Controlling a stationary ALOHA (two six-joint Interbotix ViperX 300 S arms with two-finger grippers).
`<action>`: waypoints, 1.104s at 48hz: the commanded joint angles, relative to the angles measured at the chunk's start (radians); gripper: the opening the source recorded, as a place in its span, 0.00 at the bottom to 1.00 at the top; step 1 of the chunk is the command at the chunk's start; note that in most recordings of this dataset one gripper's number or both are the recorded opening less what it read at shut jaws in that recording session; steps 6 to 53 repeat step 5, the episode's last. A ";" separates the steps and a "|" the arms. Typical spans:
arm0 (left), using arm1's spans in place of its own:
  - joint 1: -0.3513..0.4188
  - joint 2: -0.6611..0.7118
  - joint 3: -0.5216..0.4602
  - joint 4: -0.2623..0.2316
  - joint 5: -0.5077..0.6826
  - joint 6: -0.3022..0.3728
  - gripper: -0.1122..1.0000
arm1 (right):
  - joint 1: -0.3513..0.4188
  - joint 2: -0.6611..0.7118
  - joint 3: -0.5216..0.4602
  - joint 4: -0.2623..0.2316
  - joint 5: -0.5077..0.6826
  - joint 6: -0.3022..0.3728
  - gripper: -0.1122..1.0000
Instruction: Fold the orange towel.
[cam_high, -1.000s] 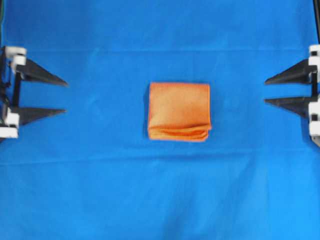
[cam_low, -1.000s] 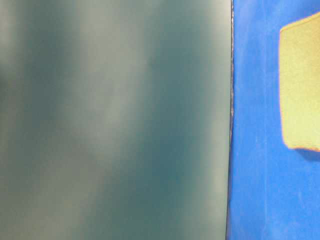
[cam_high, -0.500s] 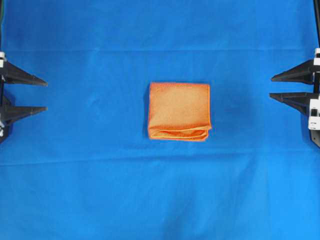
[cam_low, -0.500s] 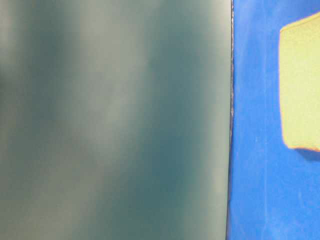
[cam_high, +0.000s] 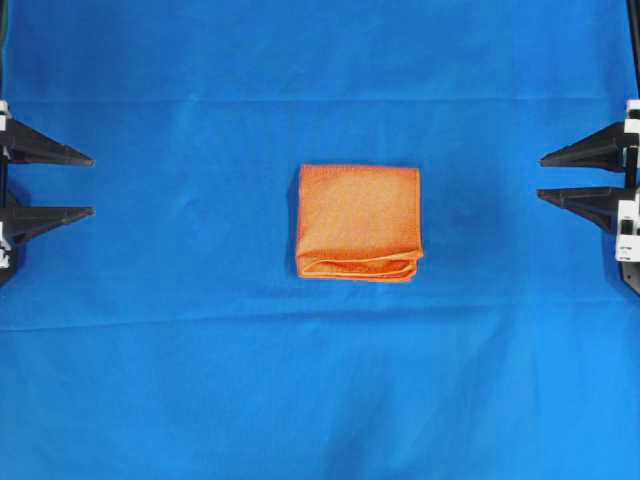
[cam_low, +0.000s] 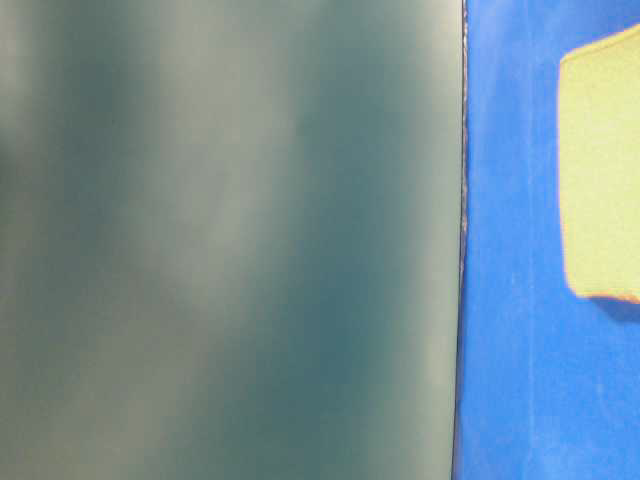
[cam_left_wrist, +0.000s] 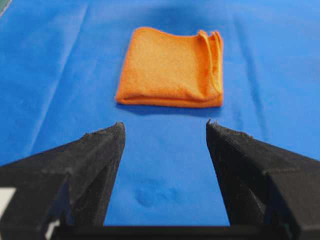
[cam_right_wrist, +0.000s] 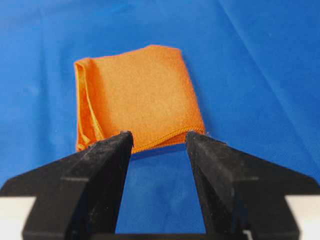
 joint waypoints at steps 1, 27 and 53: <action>0.005 0.006 -0.012 -0.002 -0.009 -0.002 0.64 | -0.002 0.011 -0.014 0.003 -0.008 0.002 0.59; 0.005 0.008 -0.012 -0.002 -0.009 -0.002 0.64 | -0.002 0.011 -0.014 0.003 -0.008 0.000 0.59; 0.005 0.008 -0.012 -0.002 -0.009 -0.002 0.64 | -0.002 0.011 -0.014 0.003 -0.008 0.000 0.59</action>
